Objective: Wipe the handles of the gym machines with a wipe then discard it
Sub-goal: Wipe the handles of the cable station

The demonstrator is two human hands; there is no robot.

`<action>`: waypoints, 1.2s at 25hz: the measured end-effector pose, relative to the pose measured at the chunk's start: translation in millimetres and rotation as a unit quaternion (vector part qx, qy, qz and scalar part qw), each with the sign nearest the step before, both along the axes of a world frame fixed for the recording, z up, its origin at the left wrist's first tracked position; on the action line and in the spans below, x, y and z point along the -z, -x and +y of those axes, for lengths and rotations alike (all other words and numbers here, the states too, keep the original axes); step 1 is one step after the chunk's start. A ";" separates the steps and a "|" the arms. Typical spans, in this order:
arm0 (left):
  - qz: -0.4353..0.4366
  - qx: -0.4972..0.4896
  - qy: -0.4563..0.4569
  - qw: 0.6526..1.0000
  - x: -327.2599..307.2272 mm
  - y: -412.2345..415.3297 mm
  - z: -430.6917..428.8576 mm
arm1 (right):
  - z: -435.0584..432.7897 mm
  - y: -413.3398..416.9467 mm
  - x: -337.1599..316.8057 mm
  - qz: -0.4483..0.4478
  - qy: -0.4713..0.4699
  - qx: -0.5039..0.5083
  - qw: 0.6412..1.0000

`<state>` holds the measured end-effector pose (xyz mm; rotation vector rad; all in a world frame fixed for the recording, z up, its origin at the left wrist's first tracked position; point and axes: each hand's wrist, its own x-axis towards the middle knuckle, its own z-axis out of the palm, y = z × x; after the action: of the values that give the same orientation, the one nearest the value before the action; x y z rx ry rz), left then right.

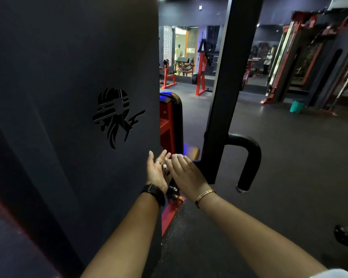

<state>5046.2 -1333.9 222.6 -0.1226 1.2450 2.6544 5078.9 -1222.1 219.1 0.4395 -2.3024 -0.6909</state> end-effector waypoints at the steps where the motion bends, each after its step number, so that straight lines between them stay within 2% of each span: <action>1: 0.004 -0.001 -0.006 1.000 0.0 -0.8 0.8 | 6.6 -2.9 -0.2 0.005 -0.010 0.032 0.999; 4: 0.012 -0.005 -0.021 1.000 -2.3 -4.6 6.2 | 14.8 -17.2 5.9 -0.004 0.049 0.092 0.995; 6: 0.006 -0.015 -0.018 1.000 -5.6 -5.7 9.5 | 12.4 -28.3 13.1 -0.043 0.122 0.043 0.991; 9: 0.002 -0.019 0.004 1.000 -6.9 -5.0 10.3 | 14.3 -31.0 9.1 -0.029 0.179 -0.077 0.980; 10: 0.001 -0.020 0.007 1.000 -6.1 -4.6 10.4 | 12.0 -29.1 1.5 -0.044 0.203 -0.083 0.975; 13: 0.003 -0.029 -0.004 1.000 -3.5 -3.0 12.7 | -1.6 -10.5 -24.4 -0.174 0.277 -0.008 0.945; 16: -0.002 -0.068 -0.050 0.996 -4.8 1.0 14.8 | -13.7 14.2 -39.1 -0.248 0.311 -0.028 0.917; 19: -0.017 -0.100 -0.103 0.989 -7.9 3.8 17.4 | -21.5 31.1 -57.5 -0.380 0.393 -0.048 0.836; 20: -0.020 -0.107 -0.111 0.988 -9.3 3.0 18.5 | -22.7 37.3 -63.0 -0.422 0.394 -0.027 0.816; 21: -0.021 -0.110 -0.114 0.987 -10.9 2.0 19.5 | -23.1 43.5 -68.0 -0.447 0.369 0.008 0.815; 24: -0.015 -0.097 -0.097 0.990 -15.9 -0.6 21.0 | -18.6 59.2 -74.1 -0.408 0.213 0.169 0.872; 25: -0.013 -0.092 -0.089 0.992 -16.7 -0.9 20.7 | -18.7 62.4 -72.4 -0.394 0.198 0.207 0.873; 26: -0.012 -0.090 -0.084 0.992 -16.5 -0.8 20.3 | -19.6 66.6 -69.8 -0.398 0.214 0.215 0.866; 29: -0.008 -0.098 -0.076 0.992 -13.8 0.6 21.1 | -25.8 74.6 -66.5 -0.455 0.349 0.127 0.809; 30: -0.008 -0.098 -0.081 0.992 -13.4 0.8 20.7 | -26.4 74.7 -67.8 -0.459 0.369 0.108 0.801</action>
<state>5045.3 -1313.2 236.0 -0.2530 1.0571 2.9023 5004.2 -1248.5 286.9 0.1209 -3.2970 0.5190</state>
